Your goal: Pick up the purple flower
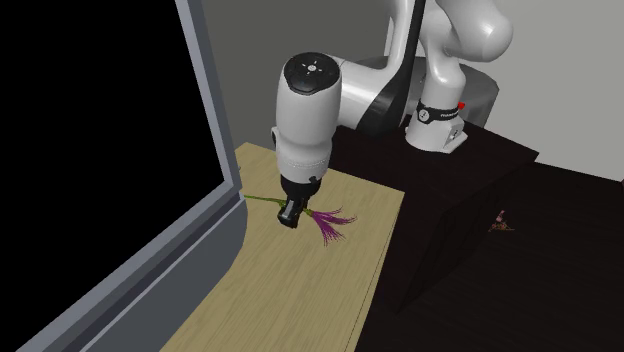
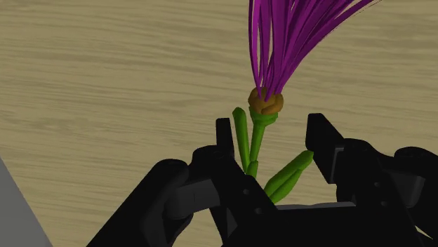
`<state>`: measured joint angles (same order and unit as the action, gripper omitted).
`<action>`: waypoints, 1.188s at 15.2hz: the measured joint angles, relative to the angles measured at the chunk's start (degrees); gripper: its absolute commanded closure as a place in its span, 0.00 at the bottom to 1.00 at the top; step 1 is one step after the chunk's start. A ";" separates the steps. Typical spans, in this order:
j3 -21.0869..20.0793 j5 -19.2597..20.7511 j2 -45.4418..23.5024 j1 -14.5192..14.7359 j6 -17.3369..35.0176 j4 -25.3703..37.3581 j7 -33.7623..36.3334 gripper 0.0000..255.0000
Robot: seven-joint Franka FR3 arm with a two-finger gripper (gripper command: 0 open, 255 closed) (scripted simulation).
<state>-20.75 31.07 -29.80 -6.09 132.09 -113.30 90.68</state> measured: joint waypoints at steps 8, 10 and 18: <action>-0.10 -0.15 0.36 -0.12 -0.09 -0.20 -0.13 1.00; -0.48 -0.76 1.07 -0.22 -0.99 0.02 -0.55 1.00; -2.13 -3.80 5.76 -1.49 -4.76 -0.20 -3.27 1.00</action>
<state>-22.87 27.27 -24.04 -7.59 127.33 -113.50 87.41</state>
